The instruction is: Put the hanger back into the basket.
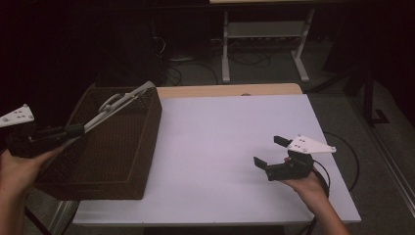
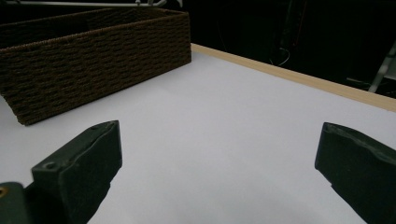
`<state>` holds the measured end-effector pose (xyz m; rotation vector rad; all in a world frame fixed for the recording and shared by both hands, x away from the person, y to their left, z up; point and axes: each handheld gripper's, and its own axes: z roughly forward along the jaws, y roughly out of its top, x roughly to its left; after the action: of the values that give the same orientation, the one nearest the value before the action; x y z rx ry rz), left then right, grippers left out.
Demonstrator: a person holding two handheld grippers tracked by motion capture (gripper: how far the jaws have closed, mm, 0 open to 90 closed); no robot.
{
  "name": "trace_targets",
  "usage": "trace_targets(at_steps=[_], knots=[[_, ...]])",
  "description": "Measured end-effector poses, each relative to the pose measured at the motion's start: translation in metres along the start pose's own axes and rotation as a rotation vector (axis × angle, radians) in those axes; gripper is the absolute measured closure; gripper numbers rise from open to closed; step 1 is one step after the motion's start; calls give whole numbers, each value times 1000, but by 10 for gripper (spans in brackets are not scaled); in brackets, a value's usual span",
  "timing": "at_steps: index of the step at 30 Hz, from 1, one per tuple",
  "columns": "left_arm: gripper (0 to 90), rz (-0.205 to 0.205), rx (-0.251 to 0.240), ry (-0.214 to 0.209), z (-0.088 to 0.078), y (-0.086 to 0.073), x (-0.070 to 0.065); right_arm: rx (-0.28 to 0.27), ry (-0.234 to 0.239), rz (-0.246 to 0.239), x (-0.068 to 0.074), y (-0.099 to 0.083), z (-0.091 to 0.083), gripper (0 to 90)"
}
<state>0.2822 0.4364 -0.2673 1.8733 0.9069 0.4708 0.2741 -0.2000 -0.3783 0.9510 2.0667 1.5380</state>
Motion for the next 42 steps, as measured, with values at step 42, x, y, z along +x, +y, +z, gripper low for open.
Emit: trace_targets(at_steps=[42], knots=[[572, -61, 159, 19, 48, -32, 25, -7, -5, -1, -1, 1, -1, 1]])
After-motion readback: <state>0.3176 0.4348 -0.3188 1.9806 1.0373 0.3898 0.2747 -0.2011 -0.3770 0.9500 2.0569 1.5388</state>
